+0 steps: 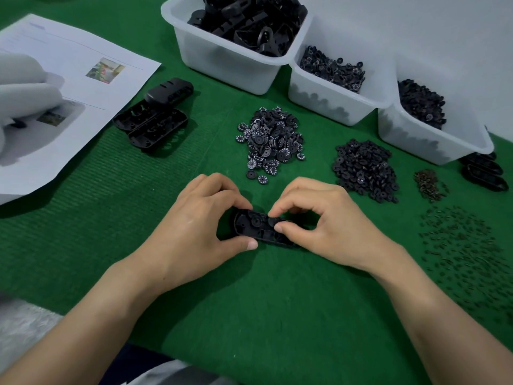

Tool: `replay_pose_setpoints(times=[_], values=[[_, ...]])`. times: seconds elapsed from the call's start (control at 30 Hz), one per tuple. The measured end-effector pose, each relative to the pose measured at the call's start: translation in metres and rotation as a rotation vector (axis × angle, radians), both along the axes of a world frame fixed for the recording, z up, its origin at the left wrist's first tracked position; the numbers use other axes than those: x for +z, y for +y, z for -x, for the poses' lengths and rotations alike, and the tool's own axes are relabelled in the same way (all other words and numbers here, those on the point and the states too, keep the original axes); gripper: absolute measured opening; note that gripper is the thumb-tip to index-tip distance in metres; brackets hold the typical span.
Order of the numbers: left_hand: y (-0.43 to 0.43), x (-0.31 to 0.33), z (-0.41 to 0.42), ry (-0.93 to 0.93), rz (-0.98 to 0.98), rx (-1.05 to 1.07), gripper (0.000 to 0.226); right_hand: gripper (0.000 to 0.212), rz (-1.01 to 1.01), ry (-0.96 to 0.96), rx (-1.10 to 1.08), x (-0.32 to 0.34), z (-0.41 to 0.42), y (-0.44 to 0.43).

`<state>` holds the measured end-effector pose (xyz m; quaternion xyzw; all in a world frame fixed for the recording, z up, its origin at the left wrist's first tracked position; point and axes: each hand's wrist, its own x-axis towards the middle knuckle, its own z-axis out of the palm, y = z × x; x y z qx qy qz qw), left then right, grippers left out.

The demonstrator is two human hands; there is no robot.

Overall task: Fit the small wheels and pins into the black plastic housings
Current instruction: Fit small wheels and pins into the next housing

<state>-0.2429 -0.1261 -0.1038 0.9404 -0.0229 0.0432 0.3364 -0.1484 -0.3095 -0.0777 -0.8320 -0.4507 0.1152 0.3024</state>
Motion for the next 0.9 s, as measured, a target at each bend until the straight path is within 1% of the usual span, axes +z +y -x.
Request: replay_pose_setpoints(times=[0.23, 0.43, 0.57, 0.63, 0.7, 0.83, 0.9], values=[[-0.0003, -0.0001, 0.0006, 0.003, 0.005, 0.003, 0.045, 0.011, 0.039, -0.15, 0.063, 0.0019, 0.0014, 0.0003], [-0.0005, -0.0003, 0.0007, -0.002, 0.012, 0.004, 0.045, 0.01, 0.057, -0.169, 0.084, 0.0042, 0.0001, 0.0014], [0.0, -0.0005, 0.0008, -0.002, 0.011, 0.004, 0.045, 0.011, 0.088, -0.109, 0.083, 0.0092, -0.0037, 0.0045], [0.0001, -0.0003, 0.0007, -0.002, 0.012, 0.002, 0.044, 0.008, 0.114, -0.127, 0.09, 0.0098, -0.0046, 0.0068], [0.0, -0.0003, 0.0007, -0.005, 0.014, 0.003, 0.043, 0.006, 0.132, -0.196, 0.115, 0.0092, -0.0035, 0.0078], [0.0, -0.0006, 0.0009, -0.009, 0.015, 0.006, 0.043, 0.003, 0.171, -0.43, 0.198, 0.0094, 0.0021, 0.0063], [0.0001, -0.0004, 0.0008, -0.009, 0.02, 0.007, 0.043, 0.007, 0.183, -0.436, 0.21, 0.0105, 0.002, 0.0062]])
